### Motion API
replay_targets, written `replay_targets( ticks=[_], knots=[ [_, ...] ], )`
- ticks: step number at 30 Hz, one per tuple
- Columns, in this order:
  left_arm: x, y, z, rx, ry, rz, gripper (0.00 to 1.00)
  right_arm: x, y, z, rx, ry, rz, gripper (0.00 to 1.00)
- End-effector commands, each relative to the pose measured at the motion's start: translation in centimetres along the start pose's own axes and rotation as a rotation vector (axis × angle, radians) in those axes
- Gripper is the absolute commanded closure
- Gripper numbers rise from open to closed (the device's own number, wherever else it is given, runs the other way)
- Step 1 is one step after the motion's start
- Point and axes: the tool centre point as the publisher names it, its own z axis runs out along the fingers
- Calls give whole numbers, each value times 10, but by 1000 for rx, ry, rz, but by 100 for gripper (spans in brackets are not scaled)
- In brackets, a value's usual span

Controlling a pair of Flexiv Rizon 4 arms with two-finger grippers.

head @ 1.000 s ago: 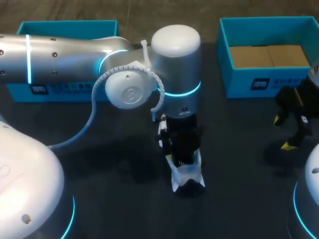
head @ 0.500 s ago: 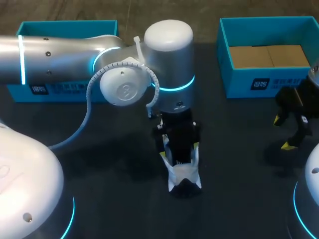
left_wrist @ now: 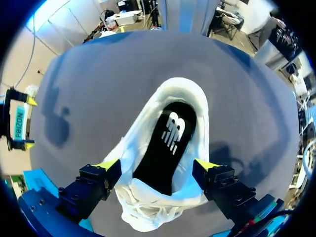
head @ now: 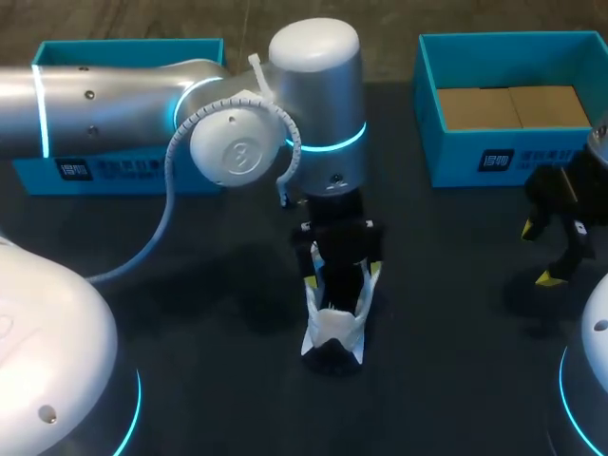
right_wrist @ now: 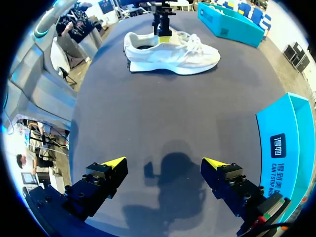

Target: Take the shoe out of the shoebox, open the shoe tongue, remove and reinsert the insole, then place the shoe into the shoebox

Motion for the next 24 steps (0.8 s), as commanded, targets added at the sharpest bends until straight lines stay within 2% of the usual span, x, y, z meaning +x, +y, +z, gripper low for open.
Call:
replay_targets(
  ticks=[1, 5, 11, 24],
  knots=[
    [-6, -5, -7, -4, 9, 32, 4, 1, 0, 0, 3, -1, 1, 0],
    [-8, -9, -12, 13, 15, 67, 5, 1, 0, 0, 3, -1, 1, 0],
    [-7, -11, -19, 0, 24, 92, 4, 1, 0, 0, 3, -1, 1, 0],
    [9, -13, -43, -30, 40, 123, 5, 1, 0, 0, 3, -1, 1, 0]
  ],
)
